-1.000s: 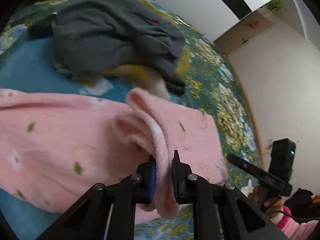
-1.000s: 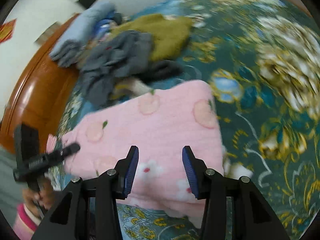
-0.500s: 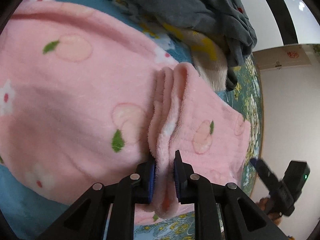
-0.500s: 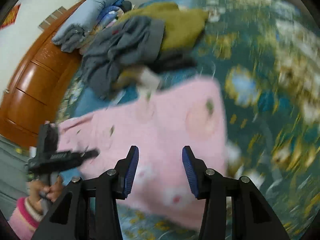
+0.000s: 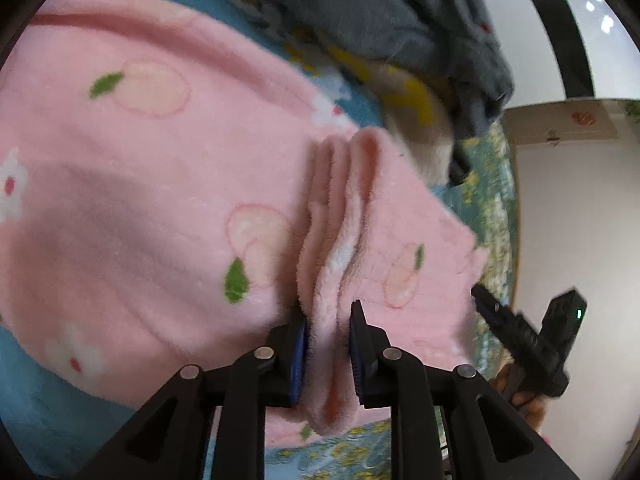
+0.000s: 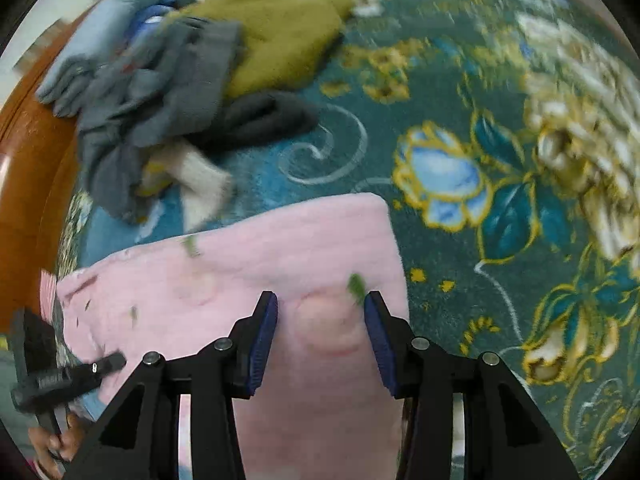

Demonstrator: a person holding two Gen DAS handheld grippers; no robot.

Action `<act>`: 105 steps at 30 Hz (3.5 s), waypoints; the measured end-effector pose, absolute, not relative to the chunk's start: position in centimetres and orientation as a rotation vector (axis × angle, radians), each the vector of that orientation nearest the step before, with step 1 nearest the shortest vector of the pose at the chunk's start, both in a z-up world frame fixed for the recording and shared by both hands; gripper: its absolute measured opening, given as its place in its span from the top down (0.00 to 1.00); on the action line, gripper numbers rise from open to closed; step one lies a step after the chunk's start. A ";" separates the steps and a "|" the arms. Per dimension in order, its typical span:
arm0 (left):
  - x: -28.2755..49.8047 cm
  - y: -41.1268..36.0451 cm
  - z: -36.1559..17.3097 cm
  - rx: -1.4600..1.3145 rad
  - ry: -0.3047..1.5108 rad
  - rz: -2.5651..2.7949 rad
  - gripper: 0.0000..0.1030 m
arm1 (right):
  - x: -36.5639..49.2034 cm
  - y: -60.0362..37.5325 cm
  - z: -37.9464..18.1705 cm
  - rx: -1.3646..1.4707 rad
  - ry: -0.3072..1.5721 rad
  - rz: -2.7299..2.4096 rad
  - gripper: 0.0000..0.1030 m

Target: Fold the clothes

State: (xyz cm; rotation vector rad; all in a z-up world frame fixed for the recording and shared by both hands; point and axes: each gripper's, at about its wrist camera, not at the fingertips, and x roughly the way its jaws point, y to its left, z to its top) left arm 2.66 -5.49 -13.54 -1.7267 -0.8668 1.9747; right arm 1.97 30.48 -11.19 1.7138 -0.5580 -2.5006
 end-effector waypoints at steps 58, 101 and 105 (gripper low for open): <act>1.9 -13.5 6.2 -1.058 -0.532 2.739 0.79 | 5.0 26.1 -6.2 1.512 -0.651 -2.507 0.55; 6.9 10.7 -2.6 -1.461 0.026 2.537 0.43 | 10.5 38.2 -7.4 1.383 -1.039 -2.438 0.55; 6.6 5.7 -6.1 -1.620 -0.167 2.523 0.43 | 8.3 34.4 -7.3 1.388 -0.931 -2.302 0.55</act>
